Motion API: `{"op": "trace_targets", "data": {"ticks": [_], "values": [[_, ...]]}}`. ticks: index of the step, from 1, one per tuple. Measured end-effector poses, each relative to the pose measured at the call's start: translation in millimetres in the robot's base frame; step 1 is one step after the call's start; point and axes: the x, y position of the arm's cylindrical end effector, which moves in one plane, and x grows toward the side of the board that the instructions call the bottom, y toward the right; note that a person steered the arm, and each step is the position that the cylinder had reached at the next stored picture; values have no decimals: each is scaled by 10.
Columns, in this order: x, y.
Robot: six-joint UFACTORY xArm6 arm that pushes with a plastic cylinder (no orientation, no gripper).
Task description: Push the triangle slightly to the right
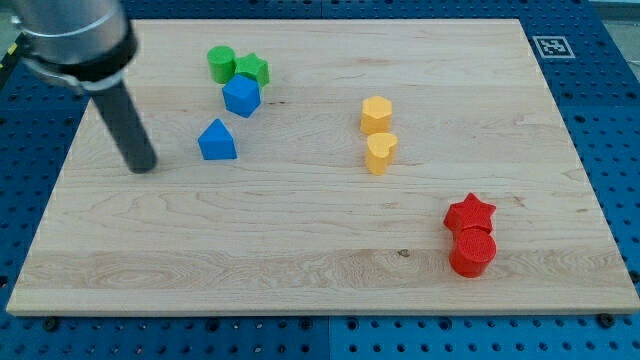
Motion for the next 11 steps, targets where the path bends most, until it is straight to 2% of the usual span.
{"op": "trace_targets", "data": {"ticks": [1,2,3,5,8,11], "values": [[-284,4],[-331,23],[-331,43],[-302,550],[-203,714],[-200,1125]]}}
